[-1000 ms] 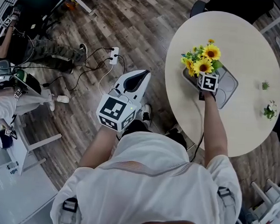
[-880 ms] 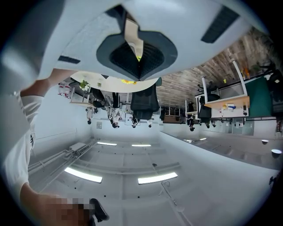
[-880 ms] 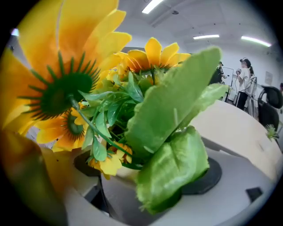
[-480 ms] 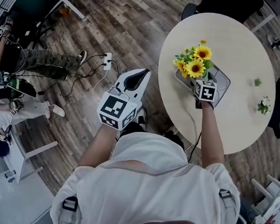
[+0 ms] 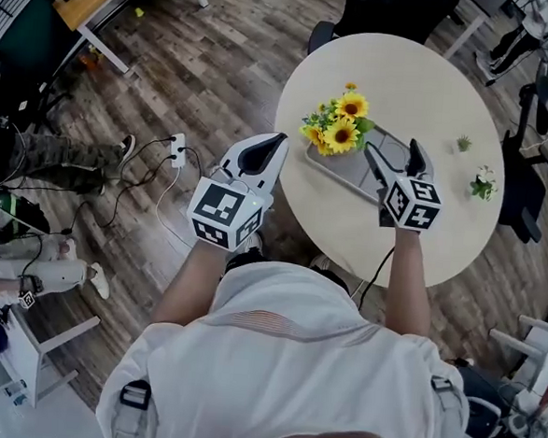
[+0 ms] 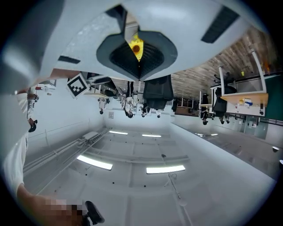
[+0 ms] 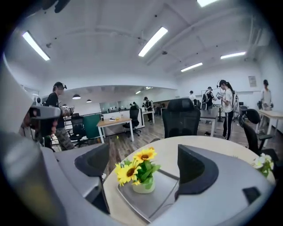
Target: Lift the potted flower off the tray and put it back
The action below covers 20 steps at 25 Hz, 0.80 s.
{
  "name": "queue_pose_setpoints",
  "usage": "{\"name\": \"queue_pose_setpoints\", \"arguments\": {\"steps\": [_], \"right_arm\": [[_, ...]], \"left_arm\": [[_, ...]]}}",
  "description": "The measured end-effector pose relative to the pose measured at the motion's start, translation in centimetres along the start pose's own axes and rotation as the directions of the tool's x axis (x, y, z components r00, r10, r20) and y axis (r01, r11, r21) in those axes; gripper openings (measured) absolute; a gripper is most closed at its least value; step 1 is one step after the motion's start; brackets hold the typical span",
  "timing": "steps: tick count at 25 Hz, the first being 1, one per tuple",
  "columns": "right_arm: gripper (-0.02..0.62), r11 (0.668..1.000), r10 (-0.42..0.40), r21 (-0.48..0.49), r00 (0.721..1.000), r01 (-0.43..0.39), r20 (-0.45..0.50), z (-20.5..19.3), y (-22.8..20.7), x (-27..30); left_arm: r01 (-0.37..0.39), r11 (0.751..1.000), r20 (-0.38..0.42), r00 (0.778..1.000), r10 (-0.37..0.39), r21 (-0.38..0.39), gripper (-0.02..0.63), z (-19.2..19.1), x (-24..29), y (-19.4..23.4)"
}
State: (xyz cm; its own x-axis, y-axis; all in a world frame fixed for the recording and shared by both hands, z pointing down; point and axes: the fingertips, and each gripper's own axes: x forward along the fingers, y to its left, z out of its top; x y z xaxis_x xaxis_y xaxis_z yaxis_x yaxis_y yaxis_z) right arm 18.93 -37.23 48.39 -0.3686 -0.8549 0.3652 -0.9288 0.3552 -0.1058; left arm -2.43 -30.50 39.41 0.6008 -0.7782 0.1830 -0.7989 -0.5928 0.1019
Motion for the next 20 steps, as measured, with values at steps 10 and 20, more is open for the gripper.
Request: {"name": "queue_pose_setpoints", "arguments": {"steps": [10,20], "right_arm": [[0.232,0.998,-0.057,0.0,0.975,0.058,0.216,8.9,1.8,-9.4],[0.0,0.993,-0.074,-0.066,0.953,0.098,0.295,10.9,3.7,-12.8]], "left_arm": [[0.126,0.991,0.051,0.99,-0.128,0.035,0.005,2.1,1.1,-4.2],[0.174,0.984,0.075,0.981,-0.177,0.048,0.005,3.0,0.5,-5.2]]}}
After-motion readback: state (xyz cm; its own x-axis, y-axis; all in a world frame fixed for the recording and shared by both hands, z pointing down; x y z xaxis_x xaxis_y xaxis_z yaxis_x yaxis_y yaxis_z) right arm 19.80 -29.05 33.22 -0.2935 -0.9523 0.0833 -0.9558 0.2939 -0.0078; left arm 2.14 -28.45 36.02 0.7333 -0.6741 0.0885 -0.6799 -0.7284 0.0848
